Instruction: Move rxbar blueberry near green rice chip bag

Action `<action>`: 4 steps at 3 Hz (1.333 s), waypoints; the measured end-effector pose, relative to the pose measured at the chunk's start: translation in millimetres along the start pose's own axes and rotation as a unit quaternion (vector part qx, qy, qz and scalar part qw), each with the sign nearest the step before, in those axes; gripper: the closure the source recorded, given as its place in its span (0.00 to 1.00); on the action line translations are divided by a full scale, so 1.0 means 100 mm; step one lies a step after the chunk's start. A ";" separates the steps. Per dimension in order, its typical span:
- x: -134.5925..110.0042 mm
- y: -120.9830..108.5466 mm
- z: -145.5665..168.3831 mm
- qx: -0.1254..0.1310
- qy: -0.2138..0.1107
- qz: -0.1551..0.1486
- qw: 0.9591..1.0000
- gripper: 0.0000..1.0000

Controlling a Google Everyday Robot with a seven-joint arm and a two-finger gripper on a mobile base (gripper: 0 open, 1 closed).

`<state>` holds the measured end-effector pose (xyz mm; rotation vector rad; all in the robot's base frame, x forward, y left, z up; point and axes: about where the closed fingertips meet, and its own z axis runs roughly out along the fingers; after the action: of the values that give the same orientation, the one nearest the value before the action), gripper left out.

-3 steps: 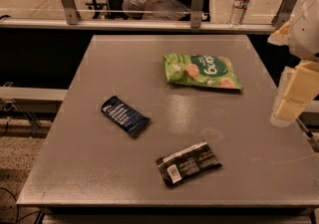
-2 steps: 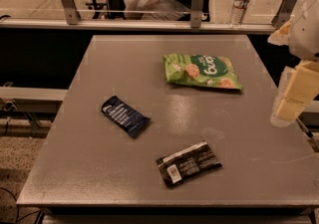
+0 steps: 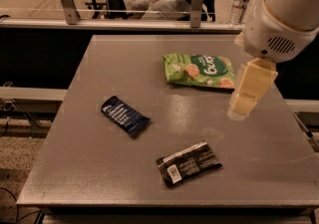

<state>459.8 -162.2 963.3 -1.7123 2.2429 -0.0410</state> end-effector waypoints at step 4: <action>-1.57 0.40 1.11 -0.049 -0.024 0.053 0.997 0.00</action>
Offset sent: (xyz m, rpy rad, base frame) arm 0.0195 0.1277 -0.0544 0.1473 0.1214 -0.0851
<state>488.4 15.7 885.5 -1.6219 2.3311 0.1341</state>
